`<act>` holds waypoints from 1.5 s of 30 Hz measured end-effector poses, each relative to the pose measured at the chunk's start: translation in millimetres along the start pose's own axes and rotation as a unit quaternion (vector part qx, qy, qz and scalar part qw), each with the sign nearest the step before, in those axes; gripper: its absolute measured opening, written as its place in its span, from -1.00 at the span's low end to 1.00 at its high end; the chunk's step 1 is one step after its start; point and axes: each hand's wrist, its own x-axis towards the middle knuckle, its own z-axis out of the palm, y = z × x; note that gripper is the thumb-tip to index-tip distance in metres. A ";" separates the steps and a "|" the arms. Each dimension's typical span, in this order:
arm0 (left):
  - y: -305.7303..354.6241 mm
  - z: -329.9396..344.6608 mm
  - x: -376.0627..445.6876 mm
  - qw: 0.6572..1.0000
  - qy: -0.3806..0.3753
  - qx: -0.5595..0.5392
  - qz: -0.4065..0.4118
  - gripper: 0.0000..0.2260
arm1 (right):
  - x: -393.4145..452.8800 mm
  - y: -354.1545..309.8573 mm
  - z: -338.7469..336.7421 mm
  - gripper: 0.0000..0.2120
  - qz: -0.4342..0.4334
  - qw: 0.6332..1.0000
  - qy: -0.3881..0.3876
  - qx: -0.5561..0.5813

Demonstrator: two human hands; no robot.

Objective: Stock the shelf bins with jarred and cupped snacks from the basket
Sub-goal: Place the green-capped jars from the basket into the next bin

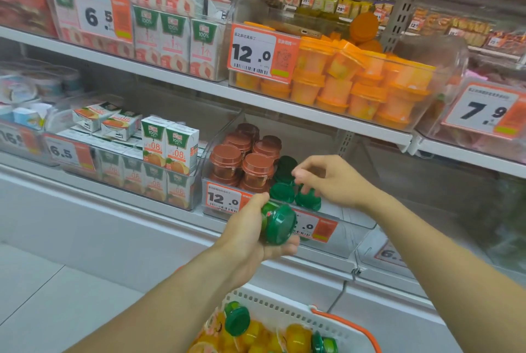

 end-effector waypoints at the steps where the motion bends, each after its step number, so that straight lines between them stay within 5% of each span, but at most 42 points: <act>1: -0.2 1.9 1.3 1.000 0.001 -0.026 0.002 -0.64 | -12.9 -11.9 1.3 -0.83 -0.010 0.998 -0.027 0.056; 6: -1.4 11.5 2.1 0.995 -0.025 -0.089 0.044 -0.50 | -45.3 -26.2 14.9 -0.54 -0.035 0.996 -0.072 0.038; 11: -3.0 7.5 5.8 0.971 0.027 0.216 0.094 -0.46 | -50.0 -15.3 -2.7 -0.56 0.016 0.967 -0.051 0.248; 19: -4.4 19.8 -2.0 0.989 -0.003 0.135 0.052 -0.49 | -41.9 -3.7 -3.8 -0.67 0.009 0.967 0.008 0.256; 26: -8.4 2.9 3.1 0.984 0.031 0.172 -0.024 -0.57 | 19.9 39.6 -9.0 -0.87 0.099 0.979 0.172 0.044; 33: -19.7 -6.2 16.8 0.977 0.028 0.204 -0.063 -0.53 | 102.3 75.1 -14.2 -0.75 0.176 0.957 0.152 -0.171; 45: -21.0 -12.2 27.4 0.973 0.019 0.215 -0.087 -0.50 | 124.8 108.5 15.8 -0.74 0.250 0.955 0.090 -0.135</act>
